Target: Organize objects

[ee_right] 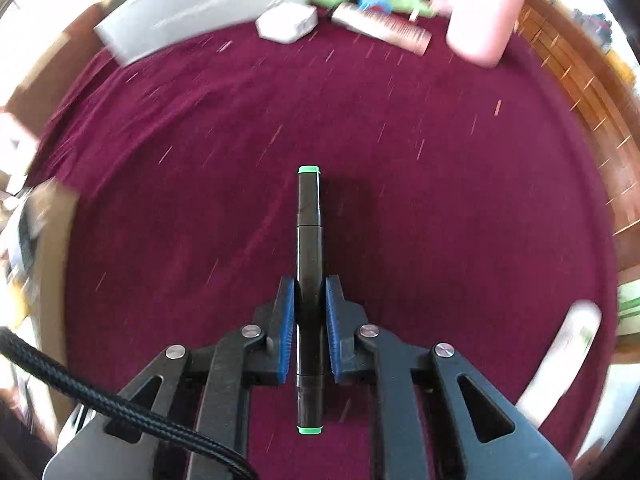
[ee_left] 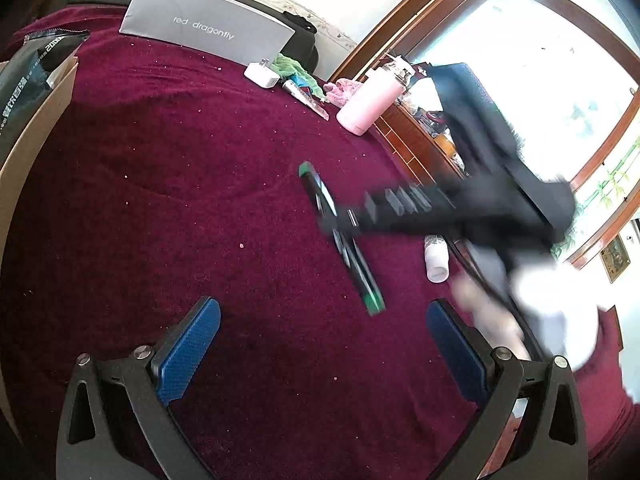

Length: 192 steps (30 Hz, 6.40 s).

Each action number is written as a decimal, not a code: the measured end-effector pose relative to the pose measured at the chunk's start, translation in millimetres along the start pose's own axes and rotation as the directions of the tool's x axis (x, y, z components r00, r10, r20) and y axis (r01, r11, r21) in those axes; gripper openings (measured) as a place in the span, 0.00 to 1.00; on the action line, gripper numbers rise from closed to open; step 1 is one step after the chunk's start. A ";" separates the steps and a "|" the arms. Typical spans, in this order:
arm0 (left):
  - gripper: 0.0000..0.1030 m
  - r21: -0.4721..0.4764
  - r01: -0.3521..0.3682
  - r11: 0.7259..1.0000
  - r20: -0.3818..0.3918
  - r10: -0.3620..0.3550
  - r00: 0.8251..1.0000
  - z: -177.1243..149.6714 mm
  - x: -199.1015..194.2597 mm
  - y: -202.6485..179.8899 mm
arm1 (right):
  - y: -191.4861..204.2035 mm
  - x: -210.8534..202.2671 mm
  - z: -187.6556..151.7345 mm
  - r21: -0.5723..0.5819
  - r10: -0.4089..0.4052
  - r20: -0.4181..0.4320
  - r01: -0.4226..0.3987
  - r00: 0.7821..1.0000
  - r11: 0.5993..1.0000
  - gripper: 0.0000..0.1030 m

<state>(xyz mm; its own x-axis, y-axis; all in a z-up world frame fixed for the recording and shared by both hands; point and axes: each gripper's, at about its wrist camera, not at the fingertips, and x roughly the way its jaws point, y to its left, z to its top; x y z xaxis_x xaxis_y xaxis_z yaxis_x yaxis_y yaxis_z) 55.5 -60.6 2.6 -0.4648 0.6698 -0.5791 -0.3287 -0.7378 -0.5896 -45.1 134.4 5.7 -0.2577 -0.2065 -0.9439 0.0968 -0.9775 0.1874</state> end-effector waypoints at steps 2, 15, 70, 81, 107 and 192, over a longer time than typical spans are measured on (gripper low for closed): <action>0.98 -0.001 0.004 1.000 -0.002 -0.004 1.000 0.5 -0.6 0.3 | 1.8 -6.9 -27.3 -0.010 0.056 -0.027 -0.056 0.998 0.998 0.12; 0.98 0.027 -0.007 1.000 -0.021 0.008 1.000 -4.4 14.6 -13.5 | -103.0 -116.2 -74.6 0.233 -0.027 0.364 -0.063 0.931 0.970 0.45; 0.11 0.261 -0.363 0.894 0.016 0.372 0.928 -27.1 -35.4 -64.0 | -162.8 -51.8 -82.3 0.324 -0.033 0.447 -0.127 0.894 0.937 0.31; 0.11 0.074 -0.388 0.919 0.117 0.378 0.918 -18.1 -117.5 0.5 | -102.6 -78.3 -88.3 0.192 0.157 0.433 -0.260 0.888 0.946 0.31; 0.11 -0.181 -0.524 0.833 0.087 0.544 0.835 39.3 -175.1 158.0 | 226.2 2.1 -16.5 -0.211 0.421 0.095 -0.396 0.902 0.894 0.32; 0.62 0.119 -0.253 0.960 -0.053 0.261 0.964 -24.2 -5.5 -40.9 | -22.1 -7.6 -37.5 0.193 -0.196 0.362 0.132 0.911 0.972 0.86</action>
<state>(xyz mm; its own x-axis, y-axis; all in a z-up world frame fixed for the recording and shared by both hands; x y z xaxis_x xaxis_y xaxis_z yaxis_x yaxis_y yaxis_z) 91.4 -32.1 16.3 -0.4902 0.4575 -0.7419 -0.2956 -0.8880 -0.3523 -9.2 159.1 -1.5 -0.6021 -0.0126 -0.7983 -0.1256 -0.9859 0.1102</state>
